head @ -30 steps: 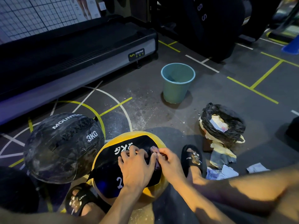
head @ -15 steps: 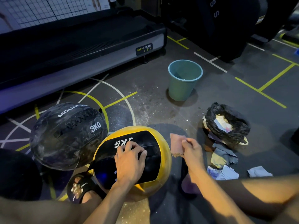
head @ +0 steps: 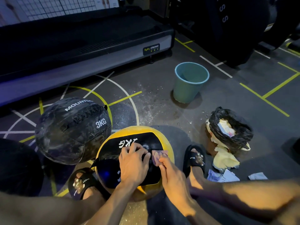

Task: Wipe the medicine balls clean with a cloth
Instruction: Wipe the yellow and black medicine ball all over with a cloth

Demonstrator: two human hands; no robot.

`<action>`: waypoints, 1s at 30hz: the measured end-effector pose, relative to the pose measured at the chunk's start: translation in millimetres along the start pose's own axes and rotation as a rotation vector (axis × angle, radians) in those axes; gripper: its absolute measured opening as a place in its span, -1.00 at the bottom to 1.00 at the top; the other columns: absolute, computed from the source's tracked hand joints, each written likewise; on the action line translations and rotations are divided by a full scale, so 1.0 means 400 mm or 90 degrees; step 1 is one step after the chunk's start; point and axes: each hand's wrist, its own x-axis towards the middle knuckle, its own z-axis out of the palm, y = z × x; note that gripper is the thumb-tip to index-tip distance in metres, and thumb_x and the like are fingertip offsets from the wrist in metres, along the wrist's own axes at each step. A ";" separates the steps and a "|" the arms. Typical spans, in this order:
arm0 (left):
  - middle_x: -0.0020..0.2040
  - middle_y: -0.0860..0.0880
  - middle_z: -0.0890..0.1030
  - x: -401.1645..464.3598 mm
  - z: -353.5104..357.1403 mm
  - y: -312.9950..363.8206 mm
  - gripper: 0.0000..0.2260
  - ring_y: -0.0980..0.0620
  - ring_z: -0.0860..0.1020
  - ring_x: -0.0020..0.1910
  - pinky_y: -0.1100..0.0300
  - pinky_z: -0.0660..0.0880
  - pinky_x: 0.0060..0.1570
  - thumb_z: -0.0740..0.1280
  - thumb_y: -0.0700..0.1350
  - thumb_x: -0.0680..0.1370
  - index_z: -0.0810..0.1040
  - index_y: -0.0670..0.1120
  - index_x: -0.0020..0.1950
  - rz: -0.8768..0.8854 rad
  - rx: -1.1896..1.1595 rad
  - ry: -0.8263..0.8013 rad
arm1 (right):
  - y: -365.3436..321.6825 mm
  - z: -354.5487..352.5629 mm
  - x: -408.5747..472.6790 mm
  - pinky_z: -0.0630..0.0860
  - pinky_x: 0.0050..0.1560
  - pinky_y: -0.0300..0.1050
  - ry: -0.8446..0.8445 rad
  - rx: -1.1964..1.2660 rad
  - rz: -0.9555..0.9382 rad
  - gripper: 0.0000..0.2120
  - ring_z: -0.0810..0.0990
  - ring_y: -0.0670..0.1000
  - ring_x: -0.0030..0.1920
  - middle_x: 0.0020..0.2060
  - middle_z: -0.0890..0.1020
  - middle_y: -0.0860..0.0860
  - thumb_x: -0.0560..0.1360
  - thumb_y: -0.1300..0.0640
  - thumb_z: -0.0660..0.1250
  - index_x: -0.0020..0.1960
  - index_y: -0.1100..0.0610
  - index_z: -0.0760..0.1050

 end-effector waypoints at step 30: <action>0.40 0.24 0.52 -0.061 0.016 -0.093 -0.71 0.18 0.38 0.43 0.09 0.14 0.56 0.26 0.08 0.62 0.65 0.14 0.28 0.226 -0.090 -0.064 | -0.029 -0.032 0.268 0.44 -0.11 -0.30 -0.149 -0.011 -0.037 -0.87 0.64 -0.17 -0.10 -0.08 0.74 -0.15 0.56 0.04 0.42 0.07 -0.09 0.70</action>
